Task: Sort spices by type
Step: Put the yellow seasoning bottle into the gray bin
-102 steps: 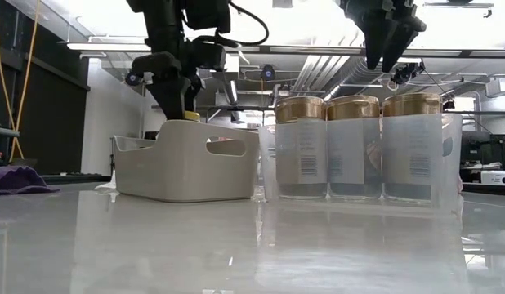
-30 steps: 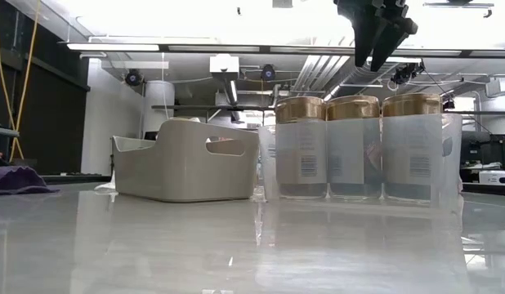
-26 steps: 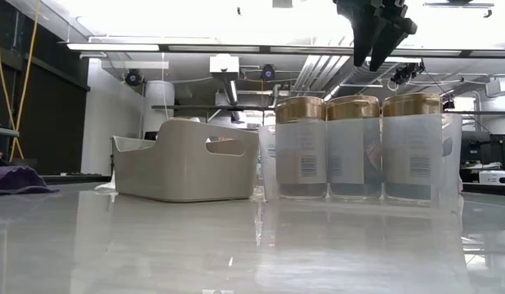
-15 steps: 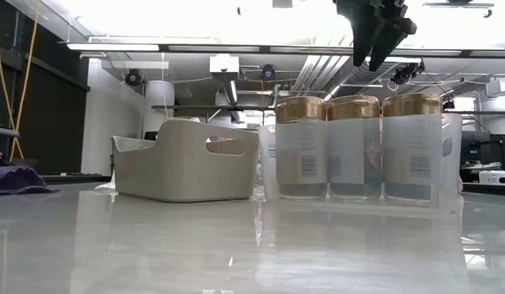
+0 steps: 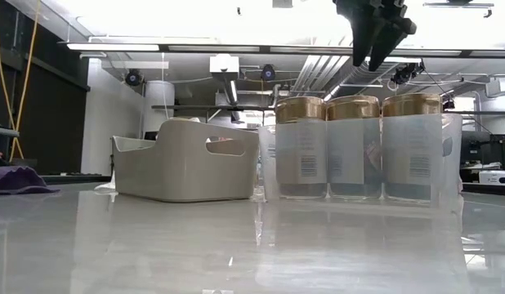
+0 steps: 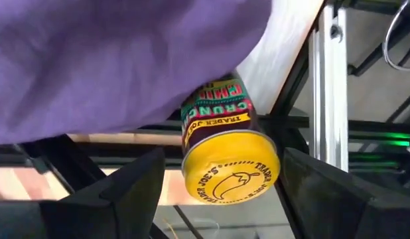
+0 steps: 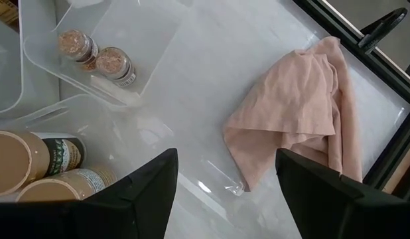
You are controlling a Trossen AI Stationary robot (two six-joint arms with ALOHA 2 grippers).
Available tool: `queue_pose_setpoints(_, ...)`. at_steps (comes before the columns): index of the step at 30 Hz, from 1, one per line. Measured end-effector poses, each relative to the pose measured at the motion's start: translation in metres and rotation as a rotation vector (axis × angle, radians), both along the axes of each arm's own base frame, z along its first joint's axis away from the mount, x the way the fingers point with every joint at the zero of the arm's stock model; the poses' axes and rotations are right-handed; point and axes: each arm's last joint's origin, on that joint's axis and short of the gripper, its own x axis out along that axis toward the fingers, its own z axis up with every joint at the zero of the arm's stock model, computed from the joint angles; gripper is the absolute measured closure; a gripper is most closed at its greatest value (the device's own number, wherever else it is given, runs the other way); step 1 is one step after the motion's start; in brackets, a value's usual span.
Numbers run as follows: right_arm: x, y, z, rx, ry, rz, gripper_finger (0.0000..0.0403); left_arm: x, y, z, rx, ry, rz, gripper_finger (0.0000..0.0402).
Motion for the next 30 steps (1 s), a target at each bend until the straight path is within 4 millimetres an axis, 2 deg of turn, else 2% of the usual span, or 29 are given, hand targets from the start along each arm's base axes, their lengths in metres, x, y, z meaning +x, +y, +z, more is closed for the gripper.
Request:
queue_pose_setpoints(5, 0.001, 0.0, 0.0, -0.001, -0.007, 0.001, 0.0153, -0.006, 0.005, -0.019, -0.003, 0.117, 0.017, 0.011)
queue_pose_setpoints(17, 0.001, 0.0, 0.0, -0.004, -0.004, 0.006, 0.0153, -0.01, 0.009, -0.032, -0.005, 0.125, -0.031, 0.012)
queue_pose_setpoints(20, 0.001, 0.0, 0.0, -0.004, -0.004, 0.006, 0.0153, -0.01, 0.009, -0.032, -0.017, 0.118, -0.053, 0.0149)
queue_pose_setpoints(24, 0.001, 0.0, 0.0, -0.003, -0.003, 0.006, 0.0153, -0.01, 0.009, -0.032, -0.021, 0.121, -0.06, 0.0207)
queue_pose_setpoints(27, 0.001, 0.0, 0.0, -0.003, -0.003, 0.006, 0.0153, -0.008, 0.013, -0.025, -0.057, 0.12, -0.056, 0.0208)
queue_pose_setpoints(30, 0.001, 0.0, 0.0, -0.002, -0.003, 0.007, 0.0153, -0.001, 0.016, 0.0, -0.19, 0.077, -0.093, 0.0208)
